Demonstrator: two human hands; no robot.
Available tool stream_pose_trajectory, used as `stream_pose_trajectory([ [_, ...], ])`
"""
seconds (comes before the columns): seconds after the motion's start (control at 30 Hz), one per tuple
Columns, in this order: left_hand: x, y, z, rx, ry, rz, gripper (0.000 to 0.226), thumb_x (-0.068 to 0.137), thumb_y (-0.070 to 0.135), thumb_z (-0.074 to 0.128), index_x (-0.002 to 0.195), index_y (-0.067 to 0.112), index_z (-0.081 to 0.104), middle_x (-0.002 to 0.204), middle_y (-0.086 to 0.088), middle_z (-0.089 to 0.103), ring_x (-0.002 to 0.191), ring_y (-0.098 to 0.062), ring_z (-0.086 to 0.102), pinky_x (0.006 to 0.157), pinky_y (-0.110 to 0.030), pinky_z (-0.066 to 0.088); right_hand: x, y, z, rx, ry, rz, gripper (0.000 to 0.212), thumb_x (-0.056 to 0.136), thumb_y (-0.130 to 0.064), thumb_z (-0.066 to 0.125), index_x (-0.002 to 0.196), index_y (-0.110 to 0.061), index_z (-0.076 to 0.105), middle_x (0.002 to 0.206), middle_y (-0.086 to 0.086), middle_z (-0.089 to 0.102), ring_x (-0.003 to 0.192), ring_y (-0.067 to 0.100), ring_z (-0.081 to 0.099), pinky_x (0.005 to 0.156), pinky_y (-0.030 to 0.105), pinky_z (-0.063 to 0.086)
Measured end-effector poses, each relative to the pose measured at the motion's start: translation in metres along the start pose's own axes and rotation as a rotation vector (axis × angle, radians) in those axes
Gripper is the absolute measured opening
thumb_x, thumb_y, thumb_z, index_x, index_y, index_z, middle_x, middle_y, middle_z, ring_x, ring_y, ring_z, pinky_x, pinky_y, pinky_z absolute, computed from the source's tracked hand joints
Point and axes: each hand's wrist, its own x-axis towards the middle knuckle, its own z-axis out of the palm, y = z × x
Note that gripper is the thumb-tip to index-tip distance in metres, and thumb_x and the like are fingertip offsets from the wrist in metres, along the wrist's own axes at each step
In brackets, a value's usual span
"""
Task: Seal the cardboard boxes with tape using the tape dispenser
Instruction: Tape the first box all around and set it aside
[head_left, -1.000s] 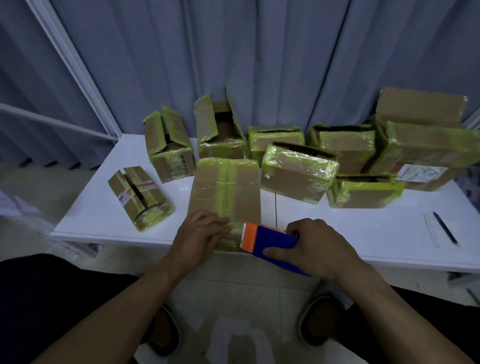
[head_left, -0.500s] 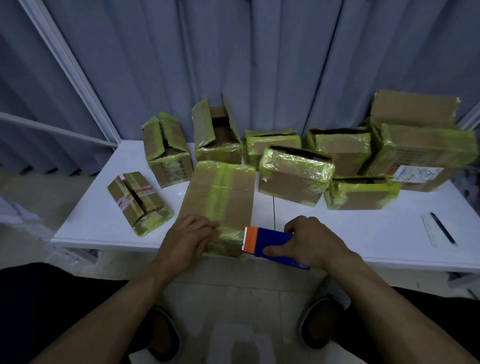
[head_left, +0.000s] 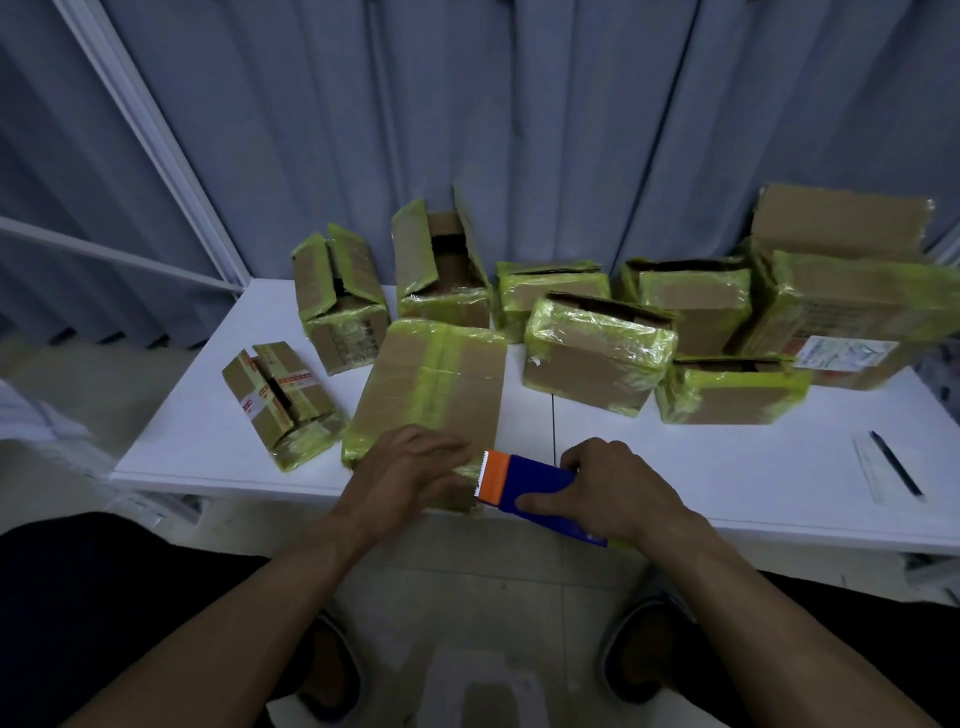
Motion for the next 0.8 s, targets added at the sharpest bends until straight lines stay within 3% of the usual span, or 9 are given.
stream_pose_trajectory([
  [0.17,-0.001,-0.004,0.005,0.017,0.028,-0.011,0.035,0.088,0.049,0.066,0.116,0.031,0.074,0.125,0.014,0.067,0.108,-0.011,0.059,0.097,-0.016,0.030,-0.007,0.000,0.002,0.028,-0.009,-0.015,0.062,0.068,-0.082,0.072,0.086,-0.022,0.067,0.082,-0.004,0.070,0.074,0.010,0.067,0.072,0.036,0.062],
  [0.27,-0.001,-0.005,0.005,-0.012,0.034,-0.006,0.035,0.088,0.049,0.064,0.115,0.030,0.074,0.124,0.014,0.067,0.108,-0.010,0.058,0.100,-0.008,0.020,-0.013,0.000,0.000,0.047,-0.028,-0.023,0.062,0.068,-0.081,0.071,0.086,-0.022,0.067,0.082,-0.004,0.071,0.073,0.010,0.068,0.073,0.037,0.062],
  [0.47,-0.002,-0.010,0.008,-0.068,0.064,-0.007,0.036,0.090,0.050,0.058,0.116,0.031,0.074,0.126,0.017,0.066,0.111,-0.007,0.058,0.100,-0.019,0.035,-0.026,0.008,-0.012,0.051,-0.018,-0.025,0.061,0.064,-0.083,0.073,0.080,-0.024,0.069,0.076,-0.006,0.071,0.070,0.007,0.068,0.073,0.038,0.063],
  [0.6,-0.001,-0.013,0.009,-0.078,0.072,-0.009,0.037,0.092,0.052,0.056,0.117,0.032,0.073,0.126,0.020,0.065,0.112,-0.004,0.056,0.101,-0.019,0.035,-0.036,0.023,-0.023,0.082,-0.016,0.007,0.058,0.063,-0.081,0.075,0.077,-0.026,0.069,0.074,-0.008,0.070,0.068,0.005,0.068,0.068,0.032,0.060],
  [0.8,-0.002,-0.017,0.012,-0.071,0.089,0.001,0.034,0.091,0.050,0.060,0.119,0.035,0.072,0.128,0.024,0.062,0.113,-0.005,0.057,0.097,-0.035,0.045,-0.037,0.040,-0.027,0.158,-0.020,0.040,0.055,0.062,-0.077,0.080,0.074,-0.024,0.071,0.069,-0.007,0.071,0.062,0.003,0.067,0.056,0.021,0.050],
])
